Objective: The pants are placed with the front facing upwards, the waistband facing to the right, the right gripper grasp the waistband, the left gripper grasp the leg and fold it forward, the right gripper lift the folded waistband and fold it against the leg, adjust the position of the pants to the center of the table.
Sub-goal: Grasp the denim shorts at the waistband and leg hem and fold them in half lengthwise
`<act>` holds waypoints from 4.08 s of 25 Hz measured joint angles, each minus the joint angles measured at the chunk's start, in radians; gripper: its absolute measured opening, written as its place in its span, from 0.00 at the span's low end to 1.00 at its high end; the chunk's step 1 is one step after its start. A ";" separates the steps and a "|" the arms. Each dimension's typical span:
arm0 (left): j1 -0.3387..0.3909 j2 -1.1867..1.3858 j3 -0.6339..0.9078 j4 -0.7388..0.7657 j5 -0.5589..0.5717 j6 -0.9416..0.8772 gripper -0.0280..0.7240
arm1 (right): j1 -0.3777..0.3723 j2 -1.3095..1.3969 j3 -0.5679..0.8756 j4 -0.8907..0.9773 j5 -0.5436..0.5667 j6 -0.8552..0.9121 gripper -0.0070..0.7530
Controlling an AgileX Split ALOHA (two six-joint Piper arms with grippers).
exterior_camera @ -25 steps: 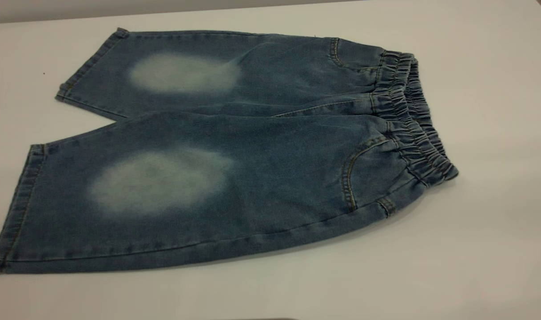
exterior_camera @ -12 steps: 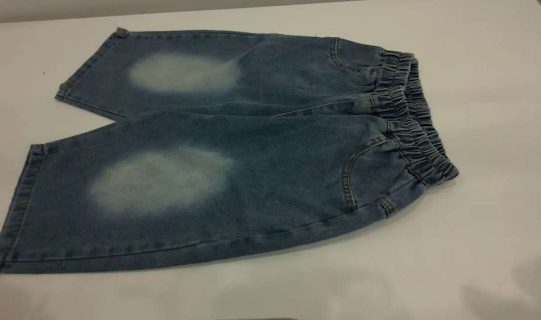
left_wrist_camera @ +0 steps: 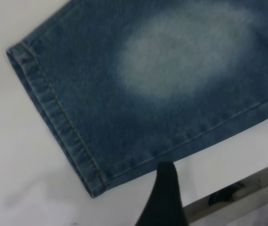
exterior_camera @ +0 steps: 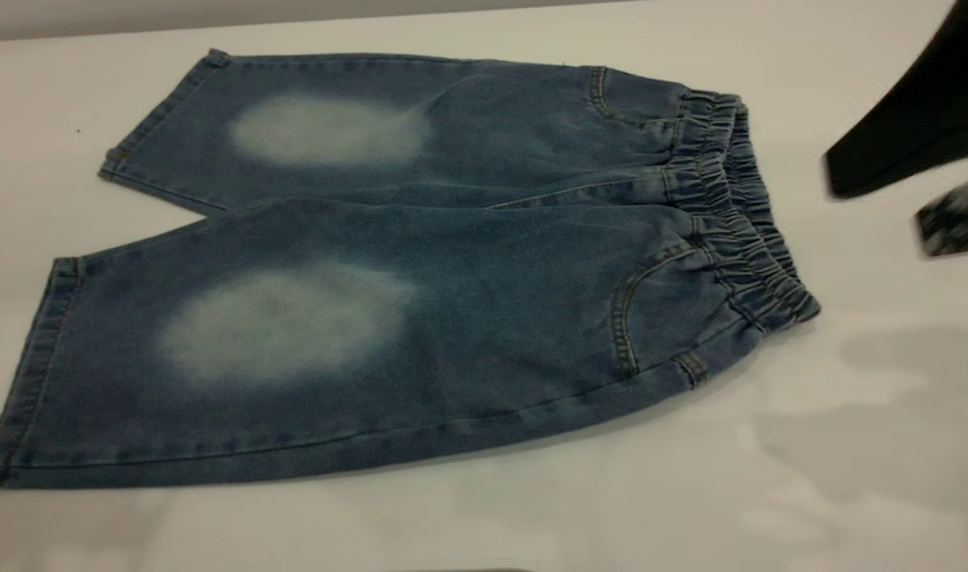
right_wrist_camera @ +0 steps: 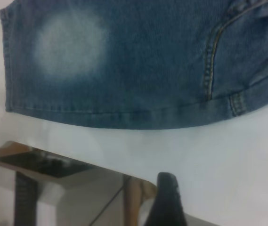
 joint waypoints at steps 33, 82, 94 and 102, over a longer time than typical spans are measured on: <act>0.000 0.131 0.000 -0.104 -0.082 0.082 0.79 | -0.001 0.674 -0.161 0.639 -0.048 -0.649 0.66; 0.000 0.238 -0.001 0.189 0.025 0.075 0.79 | -0.001 0.682 -0.199 0.641 -0.056 -0.829 0.06; 0.000 0.432 -0.002 0.408 -0.045 0.092 0.79 | -0.001 0.682 -0.199 0.641 -0.055 -0.832 0.06; -0.011 0.576 -0.008 0.371 -0.155 0.183 0.79 | -0.001 0.682 -0.199 0.641 -0.055 -0.832 0.06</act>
